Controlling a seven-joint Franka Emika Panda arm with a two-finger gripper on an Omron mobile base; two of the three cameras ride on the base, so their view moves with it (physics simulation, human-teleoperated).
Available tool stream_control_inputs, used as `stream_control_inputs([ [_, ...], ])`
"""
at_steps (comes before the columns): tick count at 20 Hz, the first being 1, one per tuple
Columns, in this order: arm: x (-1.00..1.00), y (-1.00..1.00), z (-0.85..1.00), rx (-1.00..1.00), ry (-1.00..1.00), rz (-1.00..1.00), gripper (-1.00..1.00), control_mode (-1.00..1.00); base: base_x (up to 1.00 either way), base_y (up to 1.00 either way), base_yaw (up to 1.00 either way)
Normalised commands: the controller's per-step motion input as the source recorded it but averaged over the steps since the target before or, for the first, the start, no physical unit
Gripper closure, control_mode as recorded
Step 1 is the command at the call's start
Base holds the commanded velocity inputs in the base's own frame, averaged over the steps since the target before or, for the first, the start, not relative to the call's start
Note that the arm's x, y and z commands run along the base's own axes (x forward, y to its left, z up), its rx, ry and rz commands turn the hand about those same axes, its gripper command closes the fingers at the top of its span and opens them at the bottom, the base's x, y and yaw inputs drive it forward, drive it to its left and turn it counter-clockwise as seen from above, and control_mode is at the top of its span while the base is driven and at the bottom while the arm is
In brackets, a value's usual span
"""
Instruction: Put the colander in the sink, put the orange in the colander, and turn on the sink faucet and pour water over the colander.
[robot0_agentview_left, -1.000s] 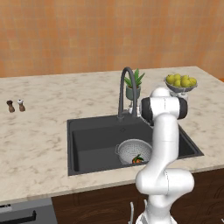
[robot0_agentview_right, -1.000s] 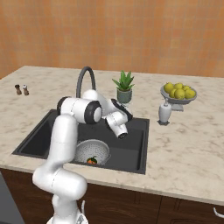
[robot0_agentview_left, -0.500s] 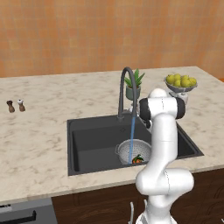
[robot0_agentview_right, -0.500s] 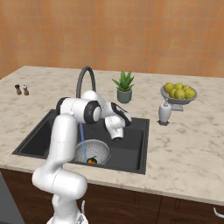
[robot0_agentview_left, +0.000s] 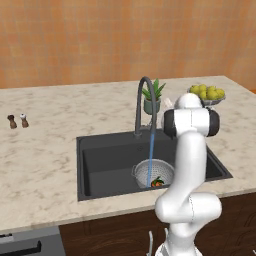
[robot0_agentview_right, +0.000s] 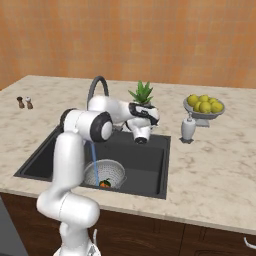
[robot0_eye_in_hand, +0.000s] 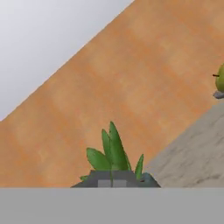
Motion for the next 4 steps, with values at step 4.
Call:
stream_control_inputs([
  [4,-0.8,-0.39,0.9,0.15,-0.42,-0.06,1.0,-1.0,0.0,0.0,0.0],
])
